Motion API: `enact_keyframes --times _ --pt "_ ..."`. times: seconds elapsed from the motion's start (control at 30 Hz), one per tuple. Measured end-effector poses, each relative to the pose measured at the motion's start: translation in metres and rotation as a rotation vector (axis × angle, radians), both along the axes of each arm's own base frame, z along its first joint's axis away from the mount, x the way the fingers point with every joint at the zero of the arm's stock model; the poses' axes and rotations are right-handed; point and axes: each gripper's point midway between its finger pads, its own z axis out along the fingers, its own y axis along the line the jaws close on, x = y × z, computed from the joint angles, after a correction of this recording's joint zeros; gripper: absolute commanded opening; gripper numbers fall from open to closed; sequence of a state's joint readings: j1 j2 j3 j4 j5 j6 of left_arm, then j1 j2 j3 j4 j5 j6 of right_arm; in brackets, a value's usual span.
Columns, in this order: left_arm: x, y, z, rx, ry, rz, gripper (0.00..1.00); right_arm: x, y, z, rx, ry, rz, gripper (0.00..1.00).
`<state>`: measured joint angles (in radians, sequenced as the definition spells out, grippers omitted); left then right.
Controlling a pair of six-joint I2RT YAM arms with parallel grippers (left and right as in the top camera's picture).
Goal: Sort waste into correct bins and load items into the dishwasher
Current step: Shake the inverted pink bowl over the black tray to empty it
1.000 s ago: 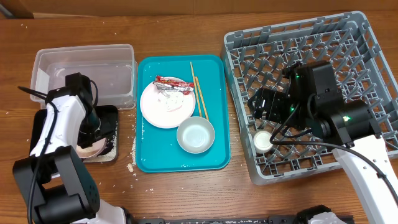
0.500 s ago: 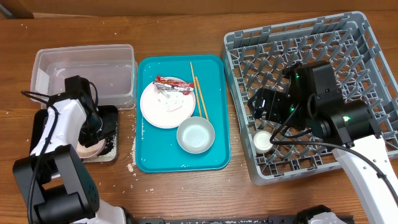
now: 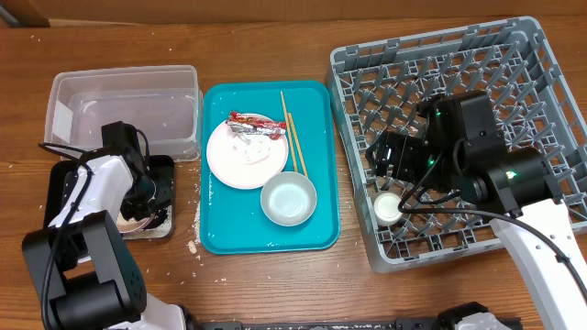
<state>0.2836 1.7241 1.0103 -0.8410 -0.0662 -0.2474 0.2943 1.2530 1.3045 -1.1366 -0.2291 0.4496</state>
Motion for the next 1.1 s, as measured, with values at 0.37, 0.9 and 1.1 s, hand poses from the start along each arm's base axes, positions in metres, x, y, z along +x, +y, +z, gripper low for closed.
enact_keyframes --times 0.37,0.9,1.1 --pt "0.001 -0.025 0.053 -0.156 0.030 -0.040 0.04 0.000 0.000 0.000 0.000 0.000 0.000 0.98" --pt "0.031 -0.071 0.161 -0.936 -0.498 -0.087 0.04 0.000 0.000 0.000 -0.001 0.000 0.000 0.98" --pt "0.031 -0.039 0.160 -1.088 -0.653 0.008 0.05 0.000 0.000 0.000 0.000 0.000 0.000 0.98"
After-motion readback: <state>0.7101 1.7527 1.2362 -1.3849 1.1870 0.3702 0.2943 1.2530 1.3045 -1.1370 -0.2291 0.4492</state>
